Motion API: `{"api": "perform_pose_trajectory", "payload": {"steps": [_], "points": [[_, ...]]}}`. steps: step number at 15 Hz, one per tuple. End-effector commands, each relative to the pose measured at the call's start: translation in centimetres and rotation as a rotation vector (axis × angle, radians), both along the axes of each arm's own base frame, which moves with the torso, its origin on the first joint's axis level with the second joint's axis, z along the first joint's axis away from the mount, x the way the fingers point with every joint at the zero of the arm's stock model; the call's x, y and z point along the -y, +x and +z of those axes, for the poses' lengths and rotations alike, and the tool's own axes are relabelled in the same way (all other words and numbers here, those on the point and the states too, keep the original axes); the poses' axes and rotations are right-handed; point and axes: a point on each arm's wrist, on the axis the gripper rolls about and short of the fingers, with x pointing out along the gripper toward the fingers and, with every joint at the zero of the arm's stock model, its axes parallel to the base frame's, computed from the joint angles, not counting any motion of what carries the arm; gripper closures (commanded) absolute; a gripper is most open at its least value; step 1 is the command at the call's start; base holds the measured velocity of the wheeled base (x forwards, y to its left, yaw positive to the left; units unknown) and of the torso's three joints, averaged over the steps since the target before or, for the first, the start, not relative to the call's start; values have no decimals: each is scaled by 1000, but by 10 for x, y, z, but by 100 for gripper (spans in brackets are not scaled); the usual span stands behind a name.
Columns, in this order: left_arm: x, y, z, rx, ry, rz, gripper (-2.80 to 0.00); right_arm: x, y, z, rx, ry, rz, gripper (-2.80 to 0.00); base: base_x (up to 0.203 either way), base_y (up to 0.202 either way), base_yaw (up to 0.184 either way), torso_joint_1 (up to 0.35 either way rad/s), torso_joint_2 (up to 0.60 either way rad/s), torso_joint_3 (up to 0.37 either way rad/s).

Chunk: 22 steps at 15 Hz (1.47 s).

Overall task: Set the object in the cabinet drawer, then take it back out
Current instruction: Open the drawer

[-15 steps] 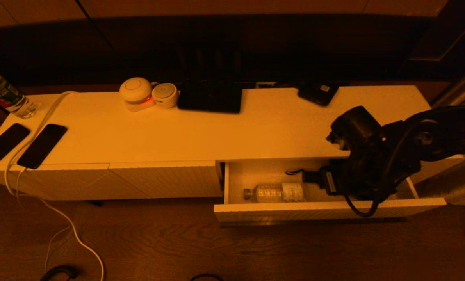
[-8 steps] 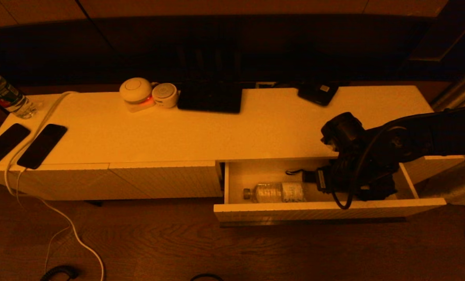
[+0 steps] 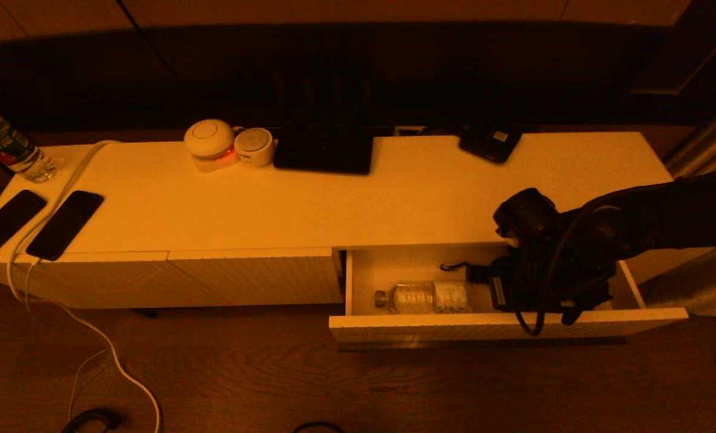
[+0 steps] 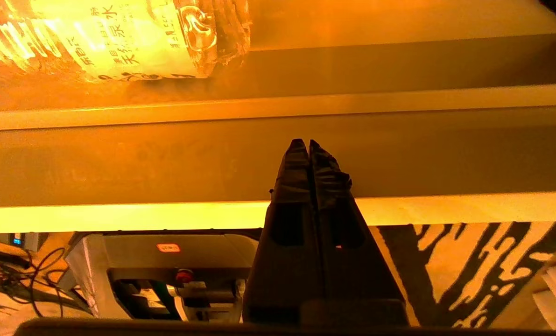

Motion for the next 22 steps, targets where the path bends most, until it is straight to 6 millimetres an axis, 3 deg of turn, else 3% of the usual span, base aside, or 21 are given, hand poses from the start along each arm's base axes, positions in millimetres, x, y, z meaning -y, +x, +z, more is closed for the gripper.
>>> {"api": "perform_pose_trajectory", "payload": {"steps": [1,14,22], "points": [[0,0,0,0,0,0,0,0,-5,-1,-39,-12,1,0,0,0,0,0,0,0],[0,0,0,0,0,0,0,-3,-32,-30,-293,43,-29,0,0,0,0,0,0,0],[0,0,0,0,0,0,0,-3,-43,-33,-345,18,-20,0,0,0,0,0,0,0]]}}
